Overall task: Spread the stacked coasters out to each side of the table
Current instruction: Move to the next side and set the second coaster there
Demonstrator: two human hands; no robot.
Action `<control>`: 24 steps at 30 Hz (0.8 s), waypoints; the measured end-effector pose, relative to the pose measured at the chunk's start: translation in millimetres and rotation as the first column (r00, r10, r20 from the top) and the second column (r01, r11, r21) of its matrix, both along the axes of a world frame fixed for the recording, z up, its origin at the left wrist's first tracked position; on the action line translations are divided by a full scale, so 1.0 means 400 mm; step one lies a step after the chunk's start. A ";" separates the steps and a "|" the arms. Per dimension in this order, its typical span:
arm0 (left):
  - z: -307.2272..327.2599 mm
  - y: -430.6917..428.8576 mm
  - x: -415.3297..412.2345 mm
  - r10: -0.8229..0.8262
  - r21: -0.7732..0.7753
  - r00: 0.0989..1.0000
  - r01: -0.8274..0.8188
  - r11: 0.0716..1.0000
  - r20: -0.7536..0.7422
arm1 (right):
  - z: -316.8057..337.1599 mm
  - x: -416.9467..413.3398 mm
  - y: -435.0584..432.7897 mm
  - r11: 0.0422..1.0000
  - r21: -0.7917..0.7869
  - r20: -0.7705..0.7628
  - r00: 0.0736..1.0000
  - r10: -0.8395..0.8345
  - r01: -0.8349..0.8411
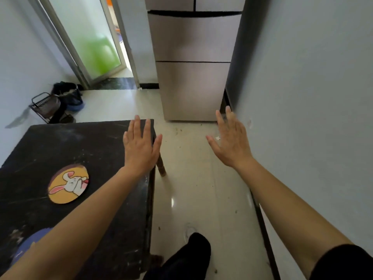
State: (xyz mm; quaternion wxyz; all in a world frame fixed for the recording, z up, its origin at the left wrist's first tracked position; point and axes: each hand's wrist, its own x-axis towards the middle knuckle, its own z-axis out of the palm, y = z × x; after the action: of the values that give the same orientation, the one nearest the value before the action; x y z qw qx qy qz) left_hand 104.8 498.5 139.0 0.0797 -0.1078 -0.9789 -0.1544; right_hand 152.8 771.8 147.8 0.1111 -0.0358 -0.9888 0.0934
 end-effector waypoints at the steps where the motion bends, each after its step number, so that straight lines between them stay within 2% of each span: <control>1: -0.008 0.021 -0.039 0.018 0.015 1.000 -0.018 1.000 0.008 | 0.000 -0.046 0.007 0.999 0.019 0.007 0.999 0.041 -0.041; 6: -0.017 0.078 -0.224 0.144 0.045 0.984 -0.149 0.988 0.107 | 0.020 -0.308 0.026 0.984 0.054 0.036 0.985 0.170 -0.171; 10: 0.018 0.022 -0.327 0.220 0.015 0.972 -0.222 0.975 0.079 | 0.040 -0.502 -0.033 0.962 0.035 0.058 0.961 0.270 -0.272; 15: 0.043 -0.108 -0.389 0.414 -0.014 0.910 -0.413 0.910 0.039 | 0.045 -0.707 -0.196 0.883 0.020 0.066 0.882 0.466 -0.468; 20: 0.015 -0.239 -0.408 0.664 -0.015 0.745 -0.665 0.747 0.066 | 0.019 -0.890 -0.396 0.741 -0.006 0.093 0.737 0.669 -0.672; 24: -0.026 -0.307 -0.400 0.842 -0.081 0.522 -0.841 0.535 0.138 | -0.028 -0.992 -0.546 0.581 -0.061 0.120 0.572 0.811 -0.811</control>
State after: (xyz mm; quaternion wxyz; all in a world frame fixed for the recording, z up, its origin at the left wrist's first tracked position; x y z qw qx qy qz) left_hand -55.2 375.5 128.6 0.0653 0.3902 -0.9127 -0.1027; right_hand -244.2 553.2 136.7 -0.0109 0.4144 -0.9006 0.1308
